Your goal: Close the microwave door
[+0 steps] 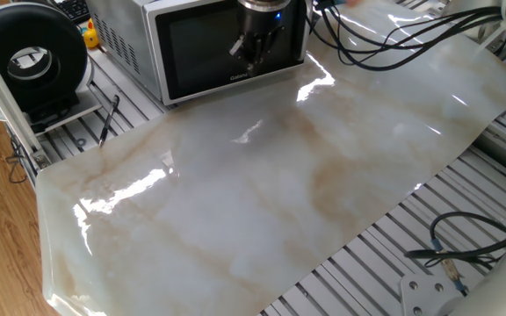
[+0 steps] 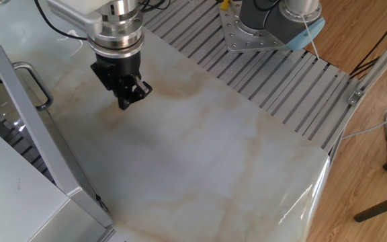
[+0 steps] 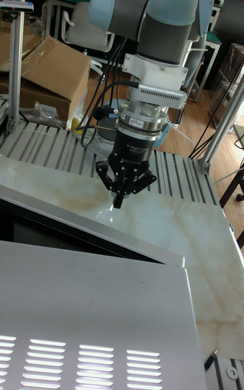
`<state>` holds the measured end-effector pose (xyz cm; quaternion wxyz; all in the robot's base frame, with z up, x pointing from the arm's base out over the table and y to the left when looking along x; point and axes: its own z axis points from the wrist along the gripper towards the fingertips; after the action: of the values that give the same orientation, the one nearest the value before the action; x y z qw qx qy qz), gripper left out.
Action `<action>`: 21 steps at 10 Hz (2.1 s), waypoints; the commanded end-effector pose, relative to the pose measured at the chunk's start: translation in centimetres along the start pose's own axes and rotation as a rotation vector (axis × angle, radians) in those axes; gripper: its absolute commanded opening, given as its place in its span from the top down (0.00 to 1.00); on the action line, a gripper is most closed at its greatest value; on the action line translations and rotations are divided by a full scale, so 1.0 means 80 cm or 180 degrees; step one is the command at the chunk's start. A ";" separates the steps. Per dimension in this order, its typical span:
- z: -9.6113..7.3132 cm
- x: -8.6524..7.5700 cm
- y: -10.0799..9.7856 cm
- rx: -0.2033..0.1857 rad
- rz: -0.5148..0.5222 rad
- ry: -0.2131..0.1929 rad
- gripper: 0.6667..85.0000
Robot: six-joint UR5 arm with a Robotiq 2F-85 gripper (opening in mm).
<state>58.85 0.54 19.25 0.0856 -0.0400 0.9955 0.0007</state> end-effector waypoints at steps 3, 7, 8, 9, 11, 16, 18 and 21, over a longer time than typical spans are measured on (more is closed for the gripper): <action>-0.006 -0.051 0.008 -0.0116 0.0371 -0.0503 0.99; -0.003 -0.020 0.015 -0.0162 0.0317 -0.0193 0.99; -0.003 -0.017 0.015 -0.0167 0.0288 -0.0164 0.99; -0.002 -0.014 0.015 -0.0158 0.0262 -0.0135 0.99; -0.002 -0.007 0.009 -0.0098 0.0176 -0.0074 0.99; -0.050 0.007 -0.001 -0.0064 -0.0039 0.0173 0.99; -0.054 0.008 0.003 -0.0063 -0.0092 0.0143 0.99; -0.054 -0.014 0.003 -0.0060 -0.0118 -0.0077 0.99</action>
<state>58.40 0.44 22.93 0.0792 -0.0535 0.9954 0.0023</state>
